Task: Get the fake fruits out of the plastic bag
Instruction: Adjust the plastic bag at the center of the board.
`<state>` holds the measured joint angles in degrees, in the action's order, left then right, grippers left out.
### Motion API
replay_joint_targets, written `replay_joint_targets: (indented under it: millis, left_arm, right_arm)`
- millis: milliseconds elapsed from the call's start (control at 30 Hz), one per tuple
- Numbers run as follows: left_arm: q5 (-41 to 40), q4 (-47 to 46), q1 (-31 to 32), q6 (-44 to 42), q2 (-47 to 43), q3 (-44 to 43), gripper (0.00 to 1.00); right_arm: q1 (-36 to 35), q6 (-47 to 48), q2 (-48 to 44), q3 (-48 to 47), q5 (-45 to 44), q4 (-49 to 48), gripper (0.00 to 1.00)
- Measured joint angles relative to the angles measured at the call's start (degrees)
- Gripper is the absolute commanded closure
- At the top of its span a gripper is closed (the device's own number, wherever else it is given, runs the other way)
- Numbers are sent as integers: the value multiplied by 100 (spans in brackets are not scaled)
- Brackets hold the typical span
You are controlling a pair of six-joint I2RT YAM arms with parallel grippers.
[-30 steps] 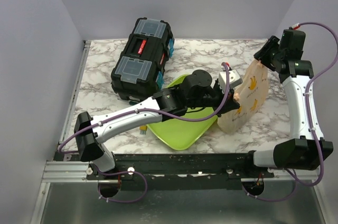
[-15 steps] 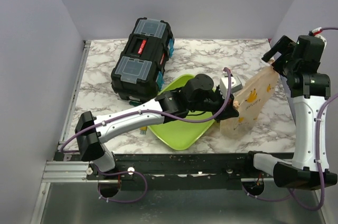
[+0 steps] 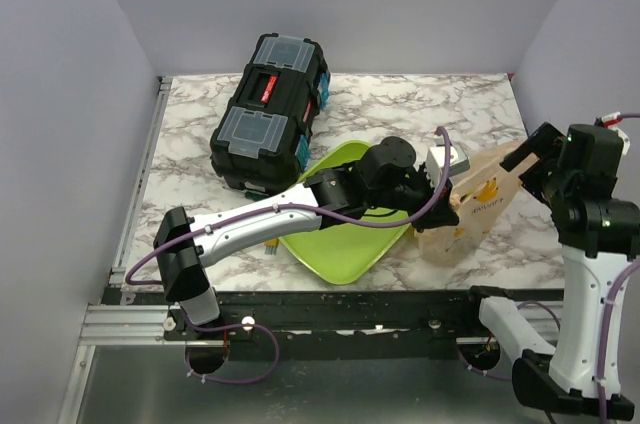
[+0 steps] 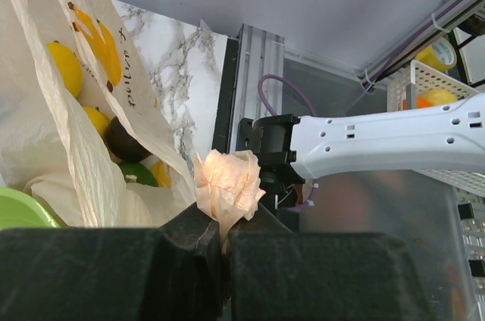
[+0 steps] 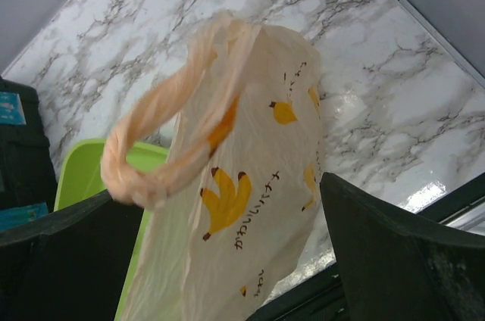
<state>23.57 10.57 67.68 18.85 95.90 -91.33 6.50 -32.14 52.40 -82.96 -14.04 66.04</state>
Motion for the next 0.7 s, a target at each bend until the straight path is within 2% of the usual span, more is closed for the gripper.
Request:
replay_joint_targets:
  millis: [200, 333, 533, 700]
  left_arm:
    - [33, 31, 0, -2, 2, 2, 100]
    - [66, 31, 0, 2, 2, 2, 100]
    - [98, 28, 0, 33, 4, 2, 100]
    - [116, 28, 0, 85, 4, 2, 100]
  right_arm:
    - [0, 181, -664, 94, 476, 269, 4]
    - [0, 330, -1032, 623, 1032, 219, 8]
    - [0, 367, -1045, 1366, 1572, -52, 10]
    - [0, 310, -1113, 1849, 1552, -444, 12]
